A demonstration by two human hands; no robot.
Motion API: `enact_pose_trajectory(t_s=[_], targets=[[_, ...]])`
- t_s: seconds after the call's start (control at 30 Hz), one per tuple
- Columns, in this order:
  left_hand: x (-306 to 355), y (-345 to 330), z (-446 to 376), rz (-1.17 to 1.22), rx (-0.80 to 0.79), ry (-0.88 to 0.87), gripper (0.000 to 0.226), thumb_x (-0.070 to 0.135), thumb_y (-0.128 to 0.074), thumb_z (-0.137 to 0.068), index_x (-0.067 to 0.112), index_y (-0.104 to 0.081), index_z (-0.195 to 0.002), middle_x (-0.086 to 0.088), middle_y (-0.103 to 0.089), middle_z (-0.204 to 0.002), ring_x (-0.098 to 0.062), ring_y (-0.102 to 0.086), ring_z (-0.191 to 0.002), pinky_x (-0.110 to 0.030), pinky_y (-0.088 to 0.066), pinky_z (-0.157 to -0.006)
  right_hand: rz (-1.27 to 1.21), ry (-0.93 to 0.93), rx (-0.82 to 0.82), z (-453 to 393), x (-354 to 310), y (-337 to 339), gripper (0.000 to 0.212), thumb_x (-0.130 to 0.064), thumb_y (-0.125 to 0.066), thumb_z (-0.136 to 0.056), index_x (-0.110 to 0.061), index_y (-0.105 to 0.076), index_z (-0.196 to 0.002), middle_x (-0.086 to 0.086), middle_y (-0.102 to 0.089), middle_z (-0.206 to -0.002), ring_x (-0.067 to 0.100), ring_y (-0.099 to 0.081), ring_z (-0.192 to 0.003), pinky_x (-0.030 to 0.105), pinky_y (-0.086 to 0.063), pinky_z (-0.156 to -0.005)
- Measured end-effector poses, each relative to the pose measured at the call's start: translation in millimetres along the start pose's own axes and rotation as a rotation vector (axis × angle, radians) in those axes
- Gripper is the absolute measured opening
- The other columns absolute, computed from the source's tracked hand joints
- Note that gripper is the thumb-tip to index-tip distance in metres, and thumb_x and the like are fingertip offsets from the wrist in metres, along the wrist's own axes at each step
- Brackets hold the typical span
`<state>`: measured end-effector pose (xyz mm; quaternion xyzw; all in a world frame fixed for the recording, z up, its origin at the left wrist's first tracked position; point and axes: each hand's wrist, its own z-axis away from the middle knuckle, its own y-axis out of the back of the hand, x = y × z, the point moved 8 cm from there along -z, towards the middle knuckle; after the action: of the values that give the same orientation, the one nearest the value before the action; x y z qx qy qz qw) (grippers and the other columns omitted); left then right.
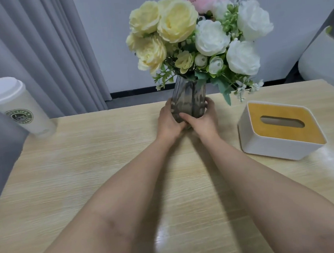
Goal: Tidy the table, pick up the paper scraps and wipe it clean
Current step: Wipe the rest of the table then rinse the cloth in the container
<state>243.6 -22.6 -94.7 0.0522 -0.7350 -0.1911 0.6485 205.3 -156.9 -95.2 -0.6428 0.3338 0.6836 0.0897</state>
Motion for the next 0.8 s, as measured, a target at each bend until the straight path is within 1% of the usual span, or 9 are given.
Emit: enact_pose_trajectory(t_s=[0.1, 0.2, 0.27, 0.4, 0.47, 0.53, 0.6, 0.7, 0.8], targets=[[-11.2, 44.8, -0.1, -0.012, 0.078, 0.012, 0.070, 0.025, -0.075, -0.059, 0.024, -0.047, -0.123, -0.001, -0.056, -0.115, -0.014, -0.059, -0.101, -0.038, -0.054, -0.087, 0.001, 0.020, -0.093, 6.3, -17.9, -43.3, 0.086, -0.031, -0.085, -0.061, -0.022, -0.036, -0.132, 0.000, -0.053, -0.123, 0.017, -0.056, -0.108, 0.038, -0.050, -0.092], [-24.2, 93.1, 0.5, -0.030, 0.144, 0.026, 0.062, 0.015, -0.078, -0.067, 0.020, -0.048, -0.121, 0.004, -0.056, -0.111, -0.011, -0.057, -0.097, -0.028, -0.052, -0.084, 0.032, 0.055, -0.162, 17.4, -37.0, -90.7, 0.087, -0.039, -0.084, -0.059, -0.025, -0.036, -0.131, -0.002, -0.055, -0.120, 0.019, -0.058, -0.106, 0.041, -0.053, -0.087], [-34.8, 126.7, 2.4, -0.053, 0.200, 0.031, 0.061, 0.016, -0.079, -0.068, 0.021, -0.048, -0.120, 0.003, -0.057, -0.112, -0.010, -0.056, -0.097, -0.024, -0.049, -0.082, 0.042, 0.089, -0.195, 26.6, -51.2, -121.8, 0.087, -0.039, -0.084, -0.058, -0.025, -0.038, -0.130, -0.003, -0.057, -0.118, 0.020, -0.059, -0.104, 0.041, -0.053, -0.087], [-59.1, 192.2, 9.3, -0.100, 0.304, 0.032, 0.061, 0.019, -0.077, -0.067, 0.021, -0.048, -0.120, 0.001, -0.059, -0.111, -0.015, -0.057, -0.101, -0.035, -0.053, -0.086, 0.011, 0.143, -0.297, 49.1, -79.6, -182.6, 0.080, -0.032, -0.084, -0.062, -0.021, -0.040, -0.127, -0.005, -0.057, -0.113, 0.017, -0.057, -0.105, 0.029, -0.049, -0.082], [-71.0, 221.3, 12.8, -0.096, 0.350, 0.042, 0.059, 0.015, -0.077, -0.067, 0.020, -0.048, -0.118, 0.004, -0.059, -0.106, -0.014, -0.059, -0.098, -0.035, -0.054, -0.085, 0.006, 0.163, -0.339, 60.3, -90.3, -211.4, 0.079, -0.031, -0.084, -0.063, -0.021, -0.041, -0.128, -0.004, -0.058, -0.115, 0.017, -0.056, -0.106, 0.027, -0.047, -0.082], [-80.6, 246.2, 15.6, -0.088, 0.392, 0.040, 0.057, 0.010, -0.076, -0.068, 0.021, -0.048, -0.117, 0.010, -0.058, -0.098, -0.010, -0.059, -0.094, -0.030, -0.054, -0.084, 0.022, 0.180, -0.373, 69.9, -98.6, -237.4, 0.083, -0.034, -0.084, -0.062, -0.020, -0.039, -0.131, -0.003, -0.058, -0.119, 0.018, -0.055, -0.111, 0.031, -0.047, -0.089], [-87.2, 265.7, 17.4, -0.097, 0.421, 0.034, 0.057, 0.008, -0.075, -0.069, 0.020, -0.048, -0.118, 0.013, -0.057, -0.096, -0.009, -0.059, -0.092, -0.025, -0.053, -0.083, 0.036, 0.188, -0.398, 76.3, -103.8, -258.8, 0.089, -0.037, -0.084, -0.061, -0.020, -0.037, -0.135, -0.001, -0.056, -0.124, 0.020, -0.053, -0.115, 0.036, -0.047, -0.095], [-99.3, 283.9, 18.9, -0.086, 0.438, 0.034, 0.057, 0.010, -0.076, -0.065, 0.022, -0.049, -0.114, 0.008, -0.060, -0.098, -0.012, -0.061, -0.092, -0.030, -0.054, -0.083, 0.043, 0.209, -0.419, 83.1, -108.7, -280.6, 0.089, -0.037, -0.083, -0.061, -0.021, -0.037, -0.135, 0.000, -0.055, -0.126, 0.021, -0.053, -0.116, 0.038, -0.047, -0.096], [-109.5, 292.9, 18.8, -0.067, 0.445, 0.047, 0.064, 0.018, -0.075, -0.060, 0.016, -0.048, -0.119, -0.001, -0.063, -0.105, -0.016, -0.063, -0.097, -0.034, -0.055, -0.085, 0.054, 0.200, -0.411, 86.2, -106.7, -292.4, 0.089, -0.036, -0.083, -0.060, -0.022, -0.037, -0.135, 0.001, -0.054, -0.127, 0.020, -0.053, -0.115, 0.036, -0.048, -0.095]])
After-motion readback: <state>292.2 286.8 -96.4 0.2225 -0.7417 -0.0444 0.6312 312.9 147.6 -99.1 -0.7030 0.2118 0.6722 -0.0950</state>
